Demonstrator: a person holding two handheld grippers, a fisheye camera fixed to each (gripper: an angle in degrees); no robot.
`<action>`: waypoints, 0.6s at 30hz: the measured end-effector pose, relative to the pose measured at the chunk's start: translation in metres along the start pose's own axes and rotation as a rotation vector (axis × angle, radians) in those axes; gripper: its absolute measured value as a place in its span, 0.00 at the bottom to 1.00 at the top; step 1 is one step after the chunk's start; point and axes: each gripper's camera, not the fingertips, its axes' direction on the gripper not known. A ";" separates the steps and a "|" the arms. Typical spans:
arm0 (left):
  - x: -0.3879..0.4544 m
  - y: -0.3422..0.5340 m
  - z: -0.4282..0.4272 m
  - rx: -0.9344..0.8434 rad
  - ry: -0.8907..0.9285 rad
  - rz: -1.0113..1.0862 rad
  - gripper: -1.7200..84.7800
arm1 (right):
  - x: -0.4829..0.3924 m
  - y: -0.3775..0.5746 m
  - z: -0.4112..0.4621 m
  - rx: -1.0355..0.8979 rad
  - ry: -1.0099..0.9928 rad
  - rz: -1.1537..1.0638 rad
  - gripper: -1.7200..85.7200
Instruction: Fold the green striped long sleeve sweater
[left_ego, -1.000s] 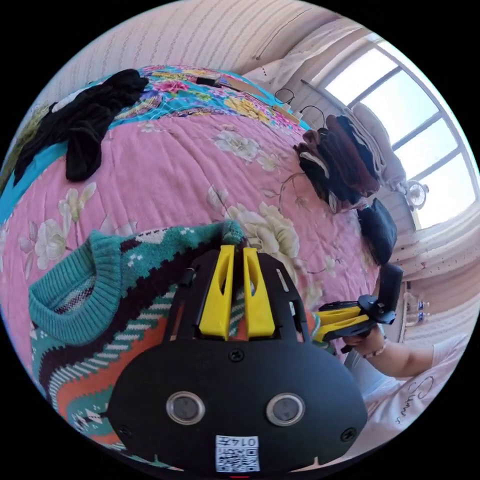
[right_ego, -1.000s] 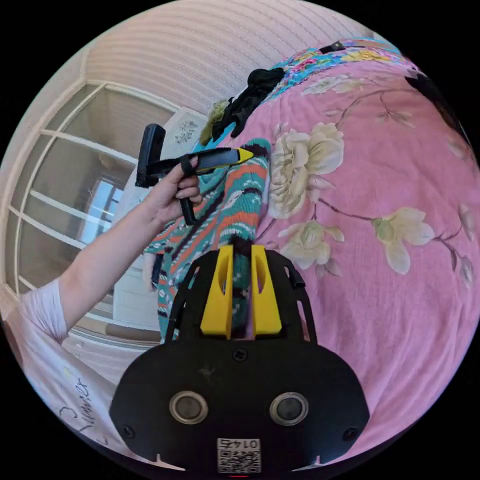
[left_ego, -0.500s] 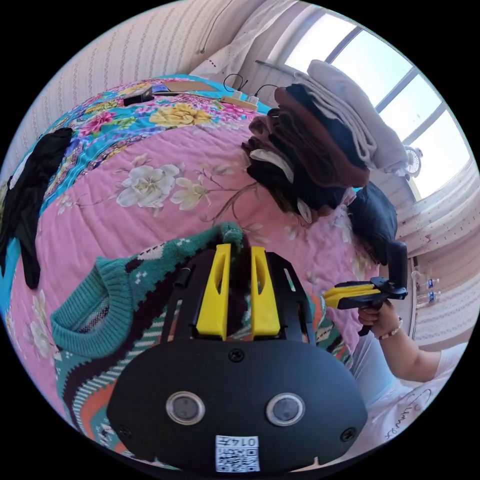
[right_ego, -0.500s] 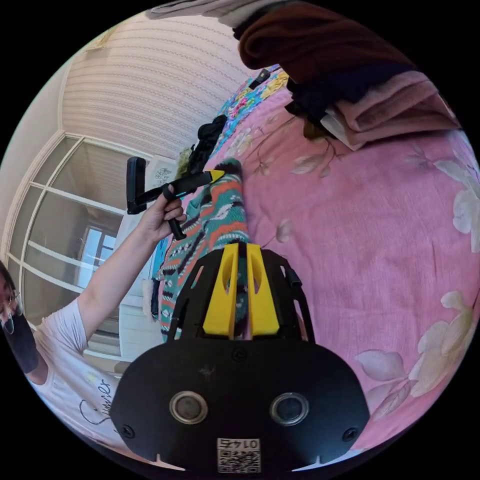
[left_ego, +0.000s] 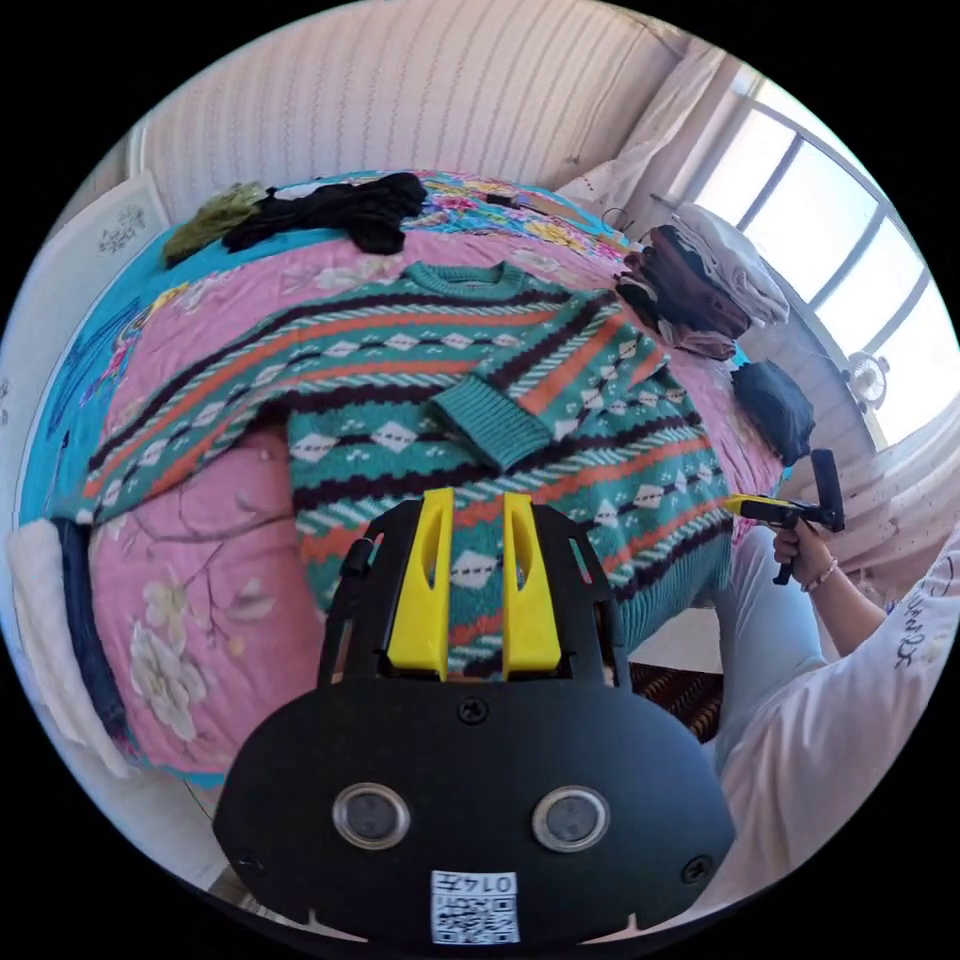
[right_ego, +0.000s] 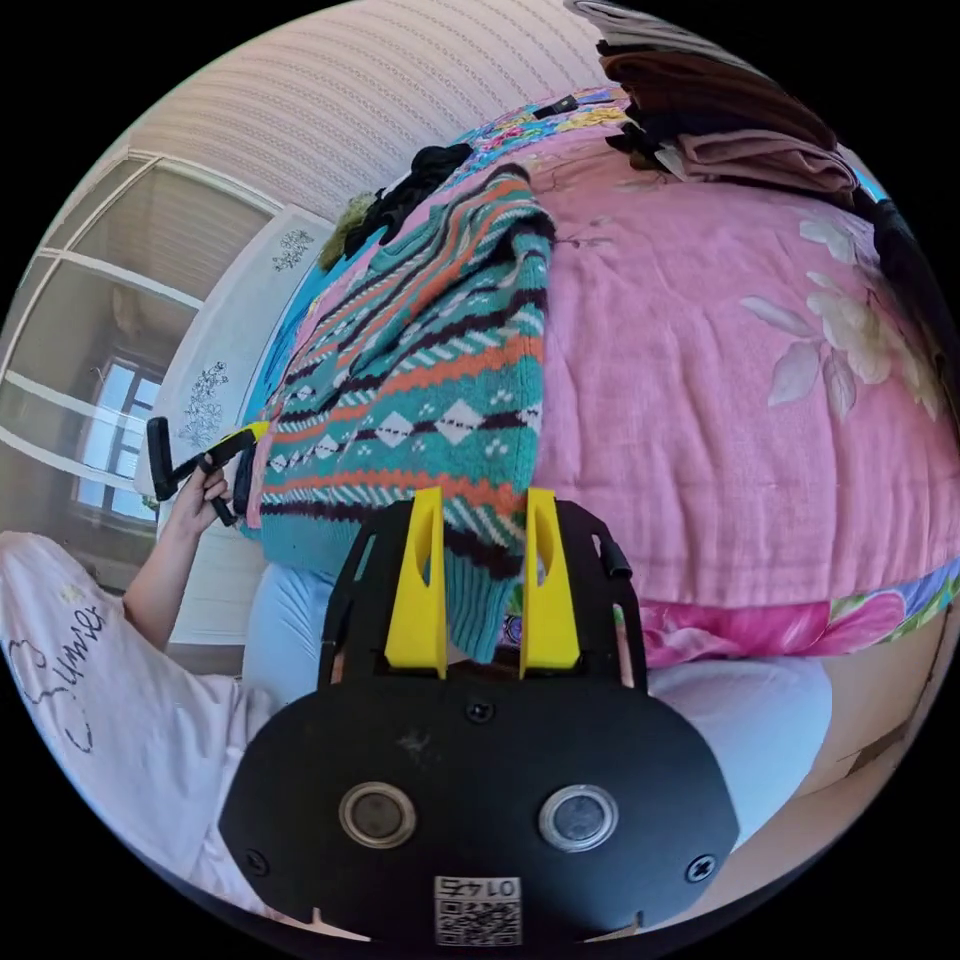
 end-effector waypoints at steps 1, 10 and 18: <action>-0.004 0.015 -0.002 -0.005 -0.013 -0.020 0.11 | -0.007 0.002 0.007 -0.011 0.051 -0.020 0.12; -0.054 0.073 -0.011 0.081 -0.040 -0.180 0.07 | -0.064 -0.009 0.020 -0.157 0.277 -0.161 0.09; -0.198 0.123 -0.088 0.406 -0.191 -0.663 0.07 | -0.270 -0.072 0.127 -0.212 0.097 -0.779 0.10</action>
